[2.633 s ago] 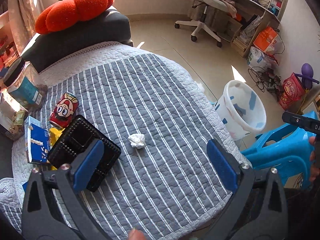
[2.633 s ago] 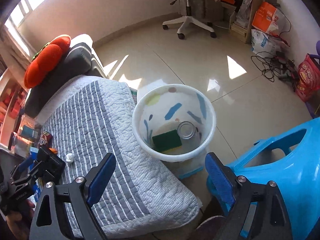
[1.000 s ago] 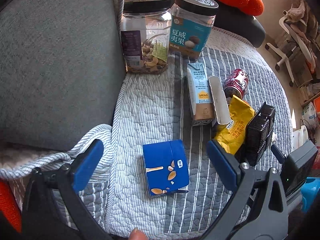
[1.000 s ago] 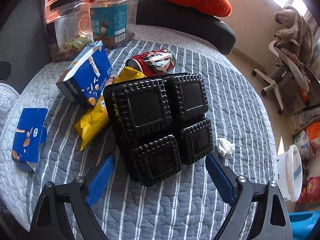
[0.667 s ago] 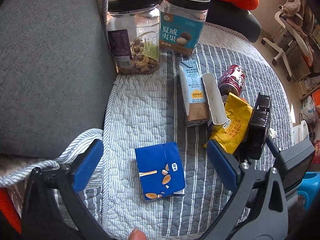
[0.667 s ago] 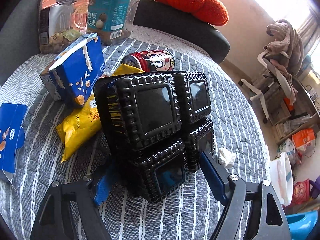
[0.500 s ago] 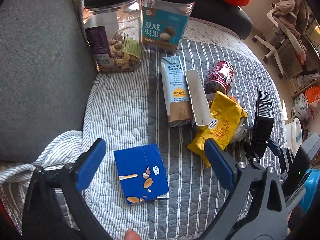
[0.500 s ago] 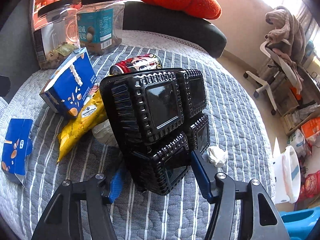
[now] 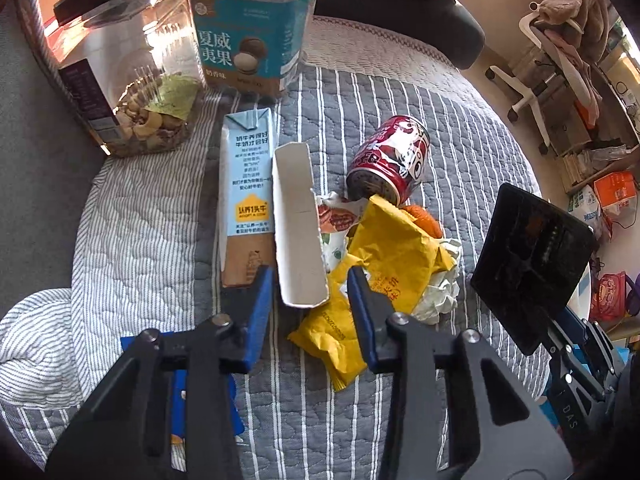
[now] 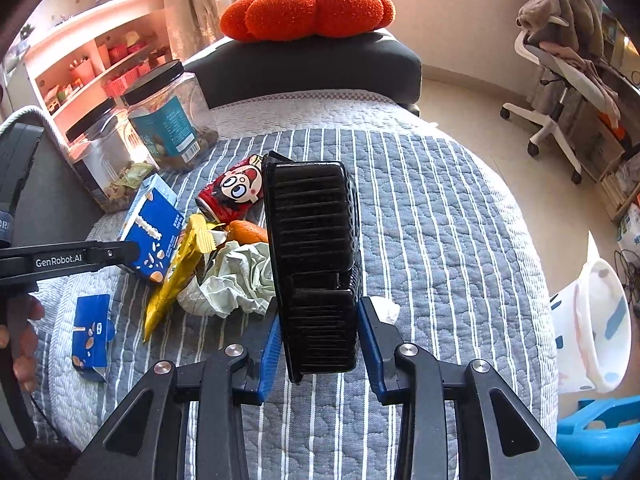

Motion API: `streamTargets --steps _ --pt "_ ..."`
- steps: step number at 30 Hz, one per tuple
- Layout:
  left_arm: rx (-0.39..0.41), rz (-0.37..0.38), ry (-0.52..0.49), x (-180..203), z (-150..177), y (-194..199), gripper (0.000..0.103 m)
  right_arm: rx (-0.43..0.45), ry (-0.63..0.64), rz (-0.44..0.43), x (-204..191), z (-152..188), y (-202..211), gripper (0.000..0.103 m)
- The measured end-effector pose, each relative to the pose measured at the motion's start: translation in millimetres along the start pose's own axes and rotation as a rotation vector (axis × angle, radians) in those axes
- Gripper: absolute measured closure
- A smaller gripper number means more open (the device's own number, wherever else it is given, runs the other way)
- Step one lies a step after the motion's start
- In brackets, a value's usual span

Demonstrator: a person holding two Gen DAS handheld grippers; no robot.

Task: Collect trash
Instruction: 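Grasp the black tray with the right tool while the left tool grasps the white paper box, then carry the black tray and white box to the bucket and release both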

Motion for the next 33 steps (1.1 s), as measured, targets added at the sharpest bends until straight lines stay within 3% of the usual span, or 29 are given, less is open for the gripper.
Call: streamTargets --steps 3,16,24,33 --pt "-0.005 -0.021 -0.015 4 0 -2 0.079 -0.003 -0.003 -0.003 3 0 -2 0.067" --pt "0.085 0.008 -0.019 23 -17 27 0.080 -0.004 -0.128 -0.086 34 -16 20 0.068" --pt "0.134 0.069 -0.024 48 -24 48 0.080 0.022 -0.211 -0.106 67 -25 45 0.068" --pt "0.155 0.155 -0.084 106 -22 57 0.080 0.062 -0.318 -0.069 134 -30 80 0.068"
Point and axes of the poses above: each gripper's, at about its wrist camera, not at the fingertips, and y roughly against the way its jaws point, x to its right, z to its underside, the point moved 10 cm from there along -y, roughly the way its jaws point, and after that the axes turned 13 degrees about x, right-handed, at the moved point
